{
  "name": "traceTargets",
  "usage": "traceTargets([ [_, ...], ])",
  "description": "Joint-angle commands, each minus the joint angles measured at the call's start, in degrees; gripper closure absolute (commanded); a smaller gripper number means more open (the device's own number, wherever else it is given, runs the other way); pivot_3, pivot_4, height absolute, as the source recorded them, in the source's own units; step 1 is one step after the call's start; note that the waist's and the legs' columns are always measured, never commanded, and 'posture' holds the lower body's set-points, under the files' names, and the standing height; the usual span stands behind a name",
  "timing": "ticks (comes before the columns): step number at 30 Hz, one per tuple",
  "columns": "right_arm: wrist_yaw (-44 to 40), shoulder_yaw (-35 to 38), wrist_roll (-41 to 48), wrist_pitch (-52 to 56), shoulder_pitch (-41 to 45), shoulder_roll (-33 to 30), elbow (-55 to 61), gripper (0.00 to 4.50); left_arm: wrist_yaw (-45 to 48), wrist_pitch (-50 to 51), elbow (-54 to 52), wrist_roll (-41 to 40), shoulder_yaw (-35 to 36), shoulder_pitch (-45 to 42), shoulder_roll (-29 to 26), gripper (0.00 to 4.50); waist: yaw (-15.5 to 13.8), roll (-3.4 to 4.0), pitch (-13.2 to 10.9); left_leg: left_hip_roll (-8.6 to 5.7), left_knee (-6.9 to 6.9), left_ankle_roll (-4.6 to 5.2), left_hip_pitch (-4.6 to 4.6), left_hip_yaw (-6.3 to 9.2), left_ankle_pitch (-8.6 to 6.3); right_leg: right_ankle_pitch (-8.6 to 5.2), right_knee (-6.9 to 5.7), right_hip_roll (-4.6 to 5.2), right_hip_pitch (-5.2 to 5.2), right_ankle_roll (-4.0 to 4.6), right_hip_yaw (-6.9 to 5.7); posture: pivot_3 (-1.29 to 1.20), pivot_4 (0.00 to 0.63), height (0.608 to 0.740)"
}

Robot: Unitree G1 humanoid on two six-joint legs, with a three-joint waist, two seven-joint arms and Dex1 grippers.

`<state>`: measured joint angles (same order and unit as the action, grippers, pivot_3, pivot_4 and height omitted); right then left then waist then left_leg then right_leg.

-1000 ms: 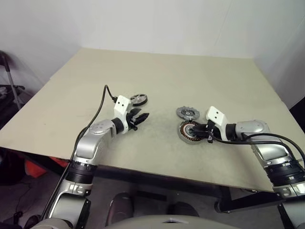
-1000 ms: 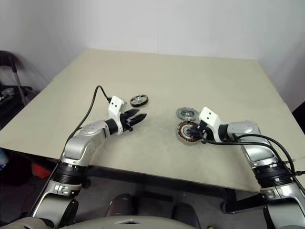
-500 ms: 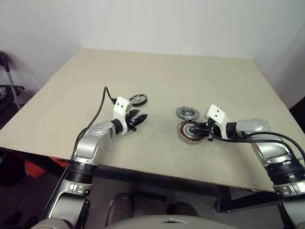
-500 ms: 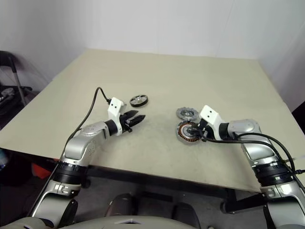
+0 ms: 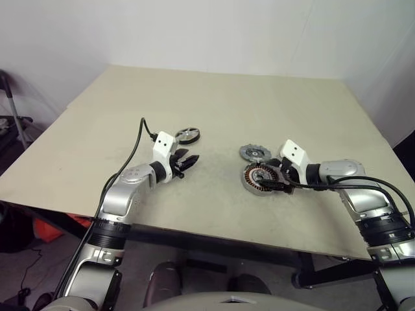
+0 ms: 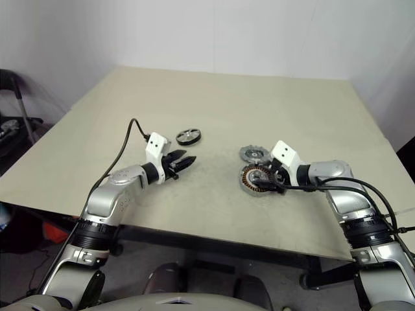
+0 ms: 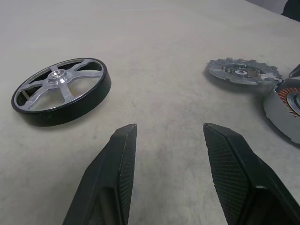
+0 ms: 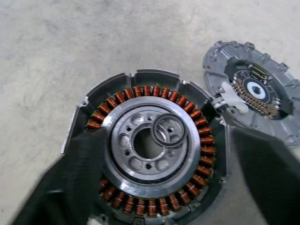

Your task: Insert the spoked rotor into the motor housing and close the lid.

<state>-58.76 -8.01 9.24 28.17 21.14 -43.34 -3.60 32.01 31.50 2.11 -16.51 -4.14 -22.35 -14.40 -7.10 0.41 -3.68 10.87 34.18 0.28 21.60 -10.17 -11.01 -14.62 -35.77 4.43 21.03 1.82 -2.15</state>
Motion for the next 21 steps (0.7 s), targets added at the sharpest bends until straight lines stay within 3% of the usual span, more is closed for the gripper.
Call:
traceTargets([
  [1, -0.5, 2.3, 1.9, 0.4, -0.2, -0.7, 3.9, 0.05, -0.1, -1.3, -1.0, 0.3, 0.2, -0.3, -0.1, 2.11, 0.0, 0.0, 0.0, 0.0, 0.0, 0.0, 0.0, 0.0, 0.0, 0.0, 0.0, 0.0, 0.0, 0.0, 0.0, 0.0, 0.0, 0.74],
  [3, -0.8, 2.5, 2.2, 0.7, -0.5, -0.9, 4.5, 0.05, -0.1, -1.3, -0.9, 0.4, 0.0, -0.3, 0.0, 2.11, 0.0, 0.0, 0.0, 0.0, -0.01, 0.0, 0.0, 0.0, 0.0, 0.0, 0.0, 0.0, 0.0, 0.0, 0.0, 0.0, 0.0, 0.74],
  [6, -0.8, 2.9, 2.8, 1.1, -0.8, -1.0, 5.1, 0.66, -0.1, -1.3, -0.5, 0.6, -0.1, -0.4, 0.0, 2.11, 0.0, 0.0, 0.0, 0.0, -0.01, 0.01, 0.02, 0.0, 0.0, 0.0, 0.01, 0.0, 0.02, 0.0, 0.0, 0.0, 0.0, 0.74],
  [11, -0.3, 2.6, 2.7, 1.2, -0.4, -1.0, 5.2, 2.32, 0.0, -1.4, 0.1, 0.8, -0.1, -0.5, 0.0, 2.11, 0.0, 0.0, 0.0, 0.0, -0.01, 0.01, 0.01, 0.0, 0.0, 0.0, 0.0, 0.0, 0.01, 0.0, 0.0, 0.0, 0.0, 0.74],
  [21, 1.0, 1.4, 1.1, -0.5, 2.6, 0.4, 0.0, 2.32, 0.1, -1.5, 0.1, 1.0, -0.1, -0.5, 0.2, 2.11, 0.0, 0.0, 0.0, 0.0, -0.01, -0.02, 0.02, 0.0, 0.01, 0.0, 0.01, 0.0, 0.02, 0.0, 0.0, 0.0, 0.0, 0.74],
])
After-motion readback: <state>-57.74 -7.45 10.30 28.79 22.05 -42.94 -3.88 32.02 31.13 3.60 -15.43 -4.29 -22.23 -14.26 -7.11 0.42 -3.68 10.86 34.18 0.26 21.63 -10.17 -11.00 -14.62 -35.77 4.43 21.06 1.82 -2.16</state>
